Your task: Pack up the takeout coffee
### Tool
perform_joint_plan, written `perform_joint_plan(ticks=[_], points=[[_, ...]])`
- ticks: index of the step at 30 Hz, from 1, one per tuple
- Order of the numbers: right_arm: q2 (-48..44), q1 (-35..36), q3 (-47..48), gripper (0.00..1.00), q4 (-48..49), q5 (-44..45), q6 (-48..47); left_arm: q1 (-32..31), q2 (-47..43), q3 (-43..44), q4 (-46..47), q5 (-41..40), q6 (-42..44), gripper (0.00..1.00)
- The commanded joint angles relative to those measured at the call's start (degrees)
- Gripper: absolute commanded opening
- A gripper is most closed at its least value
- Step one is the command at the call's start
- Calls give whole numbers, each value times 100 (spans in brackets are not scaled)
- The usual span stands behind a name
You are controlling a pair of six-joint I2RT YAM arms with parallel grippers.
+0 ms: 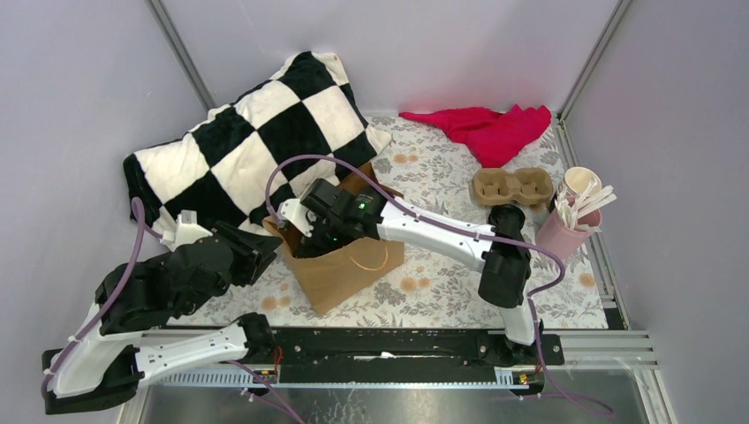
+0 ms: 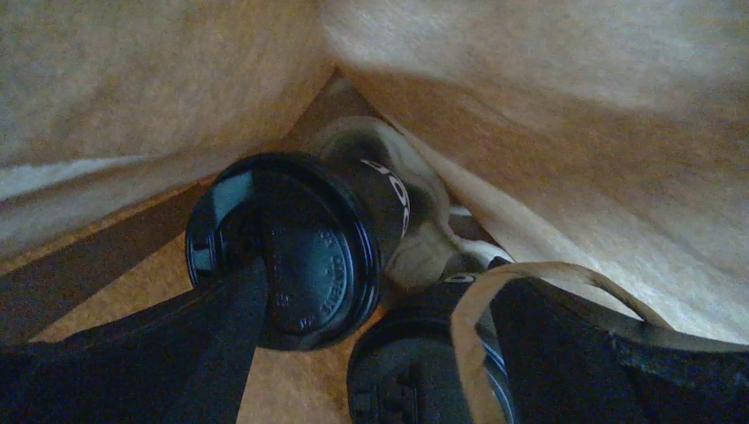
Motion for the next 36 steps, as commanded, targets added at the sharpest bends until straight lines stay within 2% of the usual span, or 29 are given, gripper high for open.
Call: perform_joint_plan(ticks=[1, 10, 21, 31, 36], points=[[-458, 33, 288, 100, -395, 231, 207, -21, -71, 2, 348, -69, 190, 45], [-803, 33, 190, 100, -472, 370, 369, -21, -81, -48, 515, 5, 394, 50], [-1202, 32, 689, 100, -762, 625, 663, -21, 61, -66, 709, 31, 896, 63], [-1518, 33, 1662, 100, -1381, 1368, 923, -22, -5, -19, 973, -52, 1543, 72], [-1926, 33, 2289, 100, -1436, 2086, 1198, -21, 54, 203, 1277, -63, 2152, 78]])
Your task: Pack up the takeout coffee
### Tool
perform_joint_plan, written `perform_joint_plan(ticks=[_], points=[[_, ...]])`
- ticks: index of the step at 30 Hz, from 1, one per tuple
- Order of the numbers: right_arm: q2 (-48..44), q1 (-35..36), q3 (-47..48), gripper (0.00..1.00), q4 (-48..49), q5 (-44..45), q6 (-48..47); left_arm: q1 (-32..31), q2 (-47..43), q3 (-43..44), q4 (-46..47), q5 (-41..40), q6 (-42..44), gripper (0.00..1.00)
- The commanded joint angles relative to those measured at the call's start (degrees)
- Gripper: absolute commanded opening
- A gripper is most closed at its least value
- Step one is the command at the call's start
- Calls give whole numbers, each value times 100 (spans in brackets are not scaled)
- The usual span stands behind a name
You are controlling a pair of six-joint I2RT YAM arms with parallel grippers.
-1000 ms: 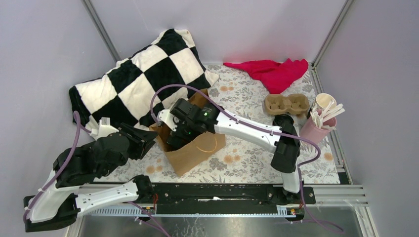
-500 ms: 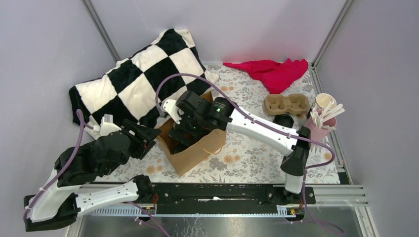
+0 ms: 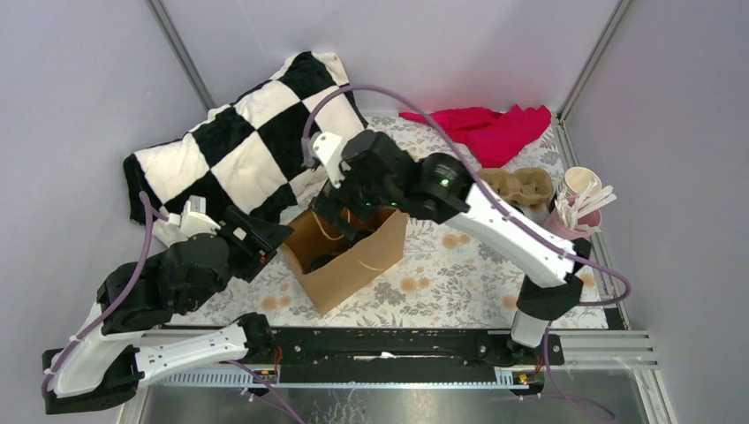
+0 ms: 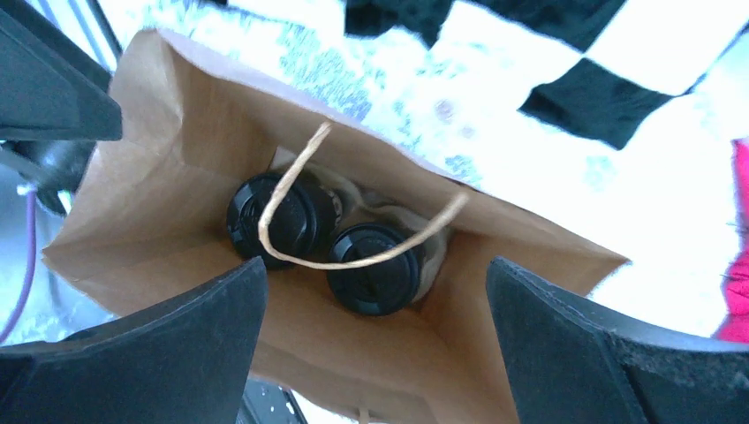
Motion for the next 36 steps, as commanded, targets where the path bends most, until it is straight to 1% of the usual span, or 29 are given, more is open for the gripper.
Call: perform_joint_plan(ticks=[1, 4, 9, 11, 13, 16, 18, 20, 21, 23, 25, 28, 31, 34, 36], points=[[-812, 31, 628, 100, -15, 1040, 356, -21, 83, 348, 529, -83, 812, 79], [-1405, 31, 428, 100, 409, 1956, 455, -23, 144, 580, 791, -62, 1497, 84], [-2654, -70, -937, 100, 1535, 4119, 343, -21, 229, 1122, 883, -115, 2639, 91], [-2928, -387, -1417, 100, 1657, 4540, 360, -21, 276, 1400, 913, -120, 3027, 93], [-3001, -1019, -1659, 100, 1471, 4644, 589, -29, 387, 1672, 960, -108, 3424, 95], [-2786, -2004, -1778, 100, 1025, 4680, 785, -31, 615, 2053, 1011, -111, 4071, 99], [-2555, -2645, -1773, 100, 755, 4589, 1024, -31, 799, 2258, 1047, -179, 4456, 99], [-2354, -3329, -1777, 100, 509, 4131, 1289, -30, 1007, 2436, 1138, -190, 4819, 99], [-2260, -3782, -1728, 100, 349, 3876, 1463, -31, 1111, 2517, 1170, -191, 4958, 99], [-2077, -4419, -1653, 100, 90, 3339, 1734, -34, 1273, 2600, 1258, -151, 5161, 99], [-1996, -4911, -1722, 100, 39, 3039, 1908, -32, 1374, 2605, 1379, -59, 5303, 99], [-1880, -5644, -1766, 100, 23, 2341, 1997, -30, 1513, 2553, 1460, 142, 5595, 99], [-1724, -6144, -1841, 99, -239, 2069, 2027, -30, 1681, 2587, 1337, 283, 5916, 99], [-1701, -6590, -2131, 90, -342, 1835, 1973, -34, 1785, 2604, 1218, 387, 6132, 99], [-1795, -6865, -2362, 75, -333, 1698, 1973, -32, 1776, 2586, 1189, 415, 6204, 99]])
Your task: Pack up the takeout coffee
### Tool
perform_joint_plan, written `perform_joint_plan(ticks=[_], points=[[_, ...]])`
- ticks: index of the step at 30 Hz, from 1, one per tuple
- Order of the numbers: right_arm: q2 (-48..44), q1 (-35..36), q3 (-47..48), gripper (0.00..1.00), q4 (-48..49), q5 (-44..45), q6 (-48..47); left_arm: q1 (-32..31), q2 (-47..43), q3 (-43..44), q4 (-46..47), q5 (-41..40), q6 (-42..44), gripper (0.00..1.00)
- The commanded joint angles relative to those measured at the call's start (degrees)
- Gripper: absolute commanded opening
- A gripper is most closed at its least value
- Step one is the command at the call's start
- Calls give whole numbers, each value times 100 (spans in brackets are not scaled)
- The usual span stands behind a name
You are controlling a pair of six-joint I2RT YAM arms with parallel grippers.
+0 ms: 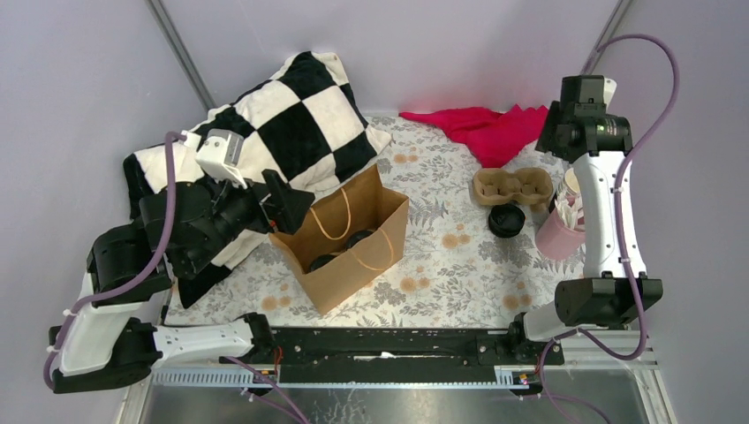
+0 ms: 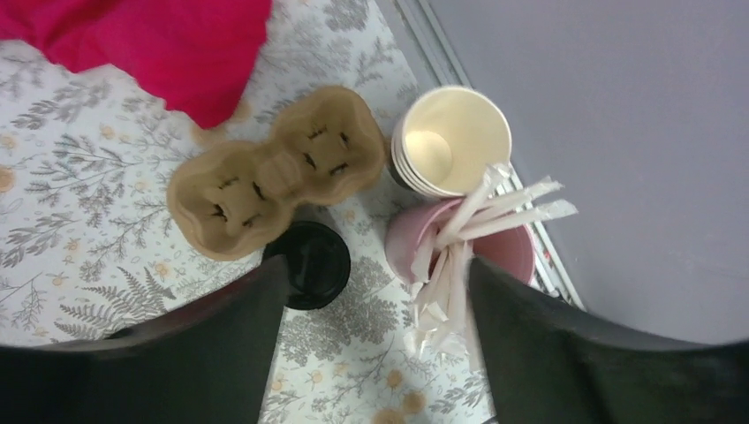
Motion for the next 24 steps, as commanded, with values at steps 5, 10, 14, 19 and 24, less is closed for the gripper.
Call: perform_joint_plan(ticks=[5, 10, 14, 19, 24], points=[[-213, -591, -1006, 62, -141, -474, 42, -27, -144, -111, 103, 231, 682, 99], [-110, -711, -1349, 55, 91, -508, -45, -26, -134, -108, 61, 164, 948, 99], [134, -741, -1366, 41, 133, -360, -110, -30, -69, -69, 102, 124, 1140, 99], [224, -750, -1415, 34, 182, -188, -221, -25, 53, -32, 66, 116, 1240, 99], [217, -759, -1582, 29, 313, -116, -220, -25, 146, 2, 4, 98, 1303, 99]])
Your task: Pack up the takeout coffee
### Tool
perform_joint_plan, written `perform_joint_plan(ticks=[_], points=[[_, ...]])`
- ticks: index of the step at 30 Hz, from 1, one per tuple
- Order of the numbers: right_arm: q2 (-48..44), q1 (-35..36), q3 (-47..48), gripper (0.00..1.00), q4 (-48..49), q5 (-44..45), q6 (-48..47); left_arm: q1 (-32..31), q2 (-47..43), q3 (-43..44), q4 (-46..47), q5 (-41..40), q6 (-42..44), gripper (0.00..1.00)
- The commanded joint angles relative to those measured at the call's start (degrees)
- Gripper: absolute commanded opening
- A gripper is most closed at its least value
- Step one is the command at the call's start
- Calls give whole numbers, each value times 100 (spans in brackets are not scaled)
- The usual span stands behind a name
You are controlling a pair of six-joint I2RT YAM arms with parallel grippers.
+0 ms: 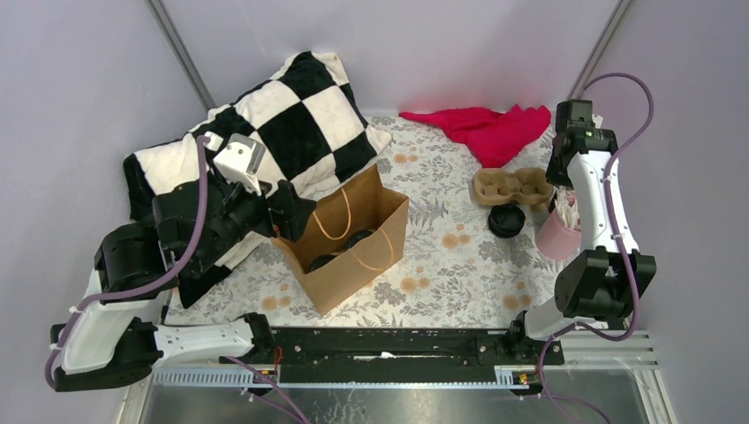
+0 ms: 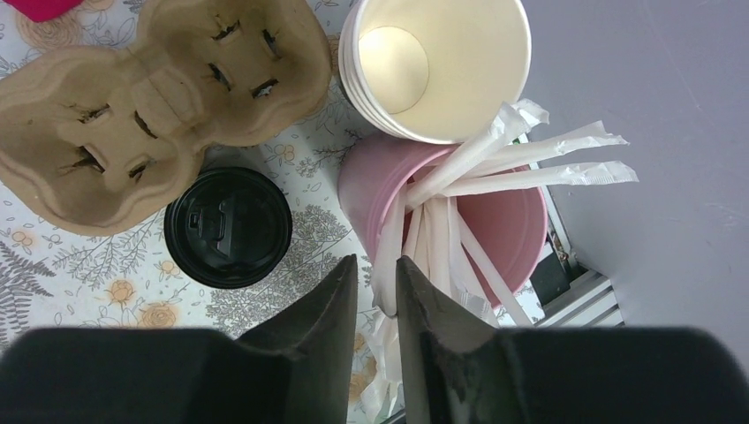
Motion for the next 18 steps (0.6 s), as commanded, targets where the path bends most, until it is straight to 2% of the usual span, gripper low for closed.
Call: perform_joint_plan(ticks=[1, 7, 14, 18], points=[[-42, -33, -117, 26, 215, 214, -75, -30, 105, 126, 95, -62, 209, 99], [-124, -33, 98, 6, 149, 366, -200, -25, 215, 239, 31, -68, 281, 99], [-280, -33, 1004, 3, -456, 344, -219, -27, 265, 252, 77, -15, 323, 99], [-221, -33, 1953, 0, -1022, 329, -227, -31, 295, 263, 125, 56, 354, 99]])
